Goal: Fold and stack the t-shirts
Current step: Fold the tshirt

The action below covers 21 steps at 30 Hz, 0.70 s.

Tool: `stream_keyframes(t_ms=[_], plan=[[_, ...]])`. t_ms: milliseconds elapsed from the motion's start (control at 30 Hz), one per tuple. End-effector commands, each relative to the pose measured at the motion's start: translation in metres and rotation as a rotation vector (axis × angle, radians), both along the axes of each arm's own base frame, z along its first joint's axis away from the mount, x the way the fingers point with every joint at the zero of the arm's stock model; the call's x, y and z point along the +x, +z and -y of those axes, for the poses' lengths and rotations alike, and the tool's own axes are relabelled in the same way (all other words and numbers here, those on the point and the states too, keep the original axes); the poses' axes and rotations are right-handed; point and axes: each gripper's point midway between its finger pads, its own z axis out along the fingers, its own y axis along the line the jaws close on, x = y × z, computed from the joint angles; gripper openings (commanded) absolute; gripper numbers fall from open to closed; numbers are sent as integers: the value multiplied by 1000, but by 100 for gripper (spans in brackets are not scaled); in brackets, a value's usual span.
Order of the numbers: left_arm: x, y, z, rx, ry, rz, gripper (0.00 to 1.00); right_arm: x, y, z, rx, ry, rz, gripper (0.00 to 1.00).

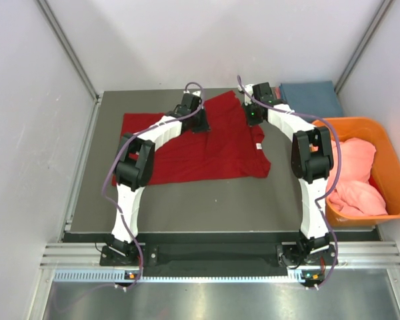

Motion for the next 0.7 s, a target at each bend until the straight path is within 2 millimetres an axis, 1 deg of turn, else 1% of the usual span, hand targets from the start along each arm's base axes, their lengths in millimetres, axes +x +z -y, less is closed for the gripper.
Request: stream_keyframes(t_ms=[0,200,233,267,400,433,467,533,667], plan=[[4,37,-1,-24,26,85,0,14,48,-5,8,11,135,0],[7,33,-10,11,64,88,0,19,52,-5,2,19,168,0],[7,33,-10,14,66,90,0,23,54,-6,6,18,188,0],[6,30,-12,23,74,87,0,25,57,-7,10,25,205,0],[6,25,-21,46,119,80,0,28,57,-16,27,63,242,0],[5,26,-21,42,124,76,0,29,58,-17,24,72,253,0],[5,25,-27,59,149,80,0,29,57,-19,10,91,260,0],[5,27,-31,67,175,87,0,30,58,-20,-3,102,277,0],[1,29,-38,70,205,91,0,31,60,-23,-29,135,312,0]])
